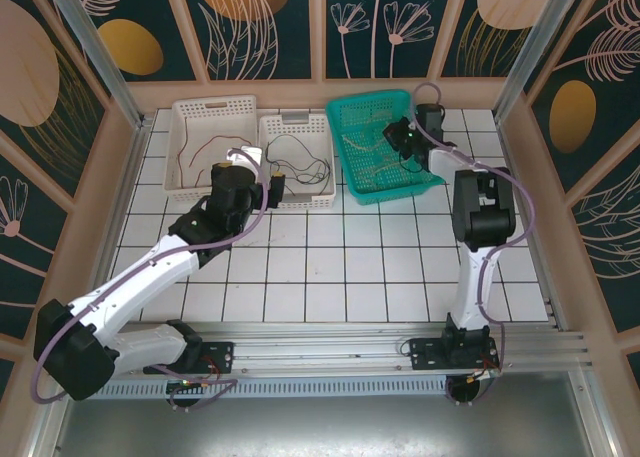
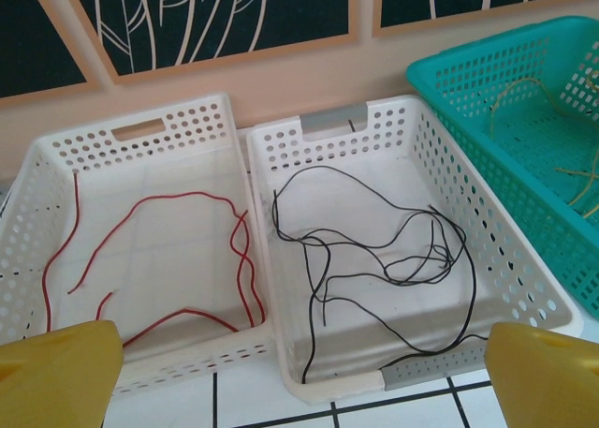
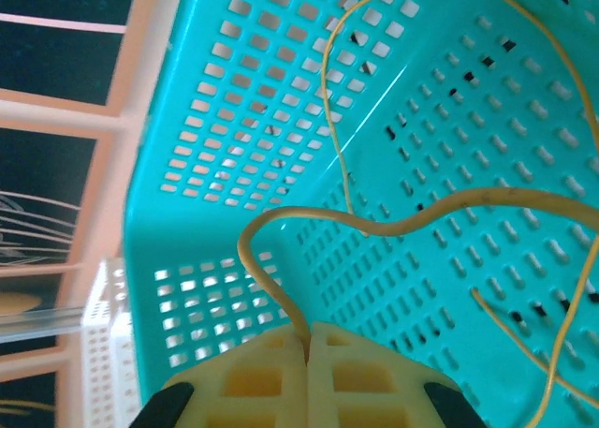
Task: Untangle the cables
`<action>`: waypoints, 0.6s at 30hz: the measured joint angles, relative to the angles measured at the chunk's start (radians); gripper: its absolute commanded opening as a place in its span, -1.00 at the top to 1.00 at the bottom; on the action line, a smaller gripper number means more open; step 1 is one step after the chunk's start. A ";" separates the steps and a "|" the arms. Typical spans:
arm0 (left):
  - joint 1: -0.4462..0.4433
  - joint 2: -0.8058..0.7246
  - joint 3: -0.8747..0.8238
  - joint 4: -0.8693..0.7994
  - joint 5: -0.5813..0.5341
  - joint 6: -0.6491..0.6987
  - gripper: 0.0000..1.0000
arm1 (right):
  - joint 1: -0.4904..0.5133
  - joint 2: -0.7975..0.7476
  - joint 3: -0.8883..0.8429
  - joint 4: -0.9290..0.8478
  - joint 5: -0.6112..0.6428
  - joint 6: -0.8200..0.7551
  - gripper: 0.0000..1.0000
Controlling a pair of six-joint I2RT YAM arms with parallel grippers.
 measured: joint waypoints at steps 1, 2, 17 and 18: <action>0.000 0.002 0.000 -0.001 0.001 0.000 -0.97 | 0.008 0.016 0.024 -0.024 0.018 -0.008 1.00; 0.000 0.003 0.000 -0.001 0.003 0.000 -0.97 | 0.016 0.034 0.051 -0.045 0.033 -0.017 1.00; 0.000 0.017 0.001 -0.018 0.022 0.000 -0.97 | 0.058 0.258 0.378 -0.327 0.282 -0.116 1.00; 0.000 0.021 0.006 -0.024 0.026 0.000 -0.97 | 0.059 0.272 0.398 -0.343 0.295 -0.120 1.00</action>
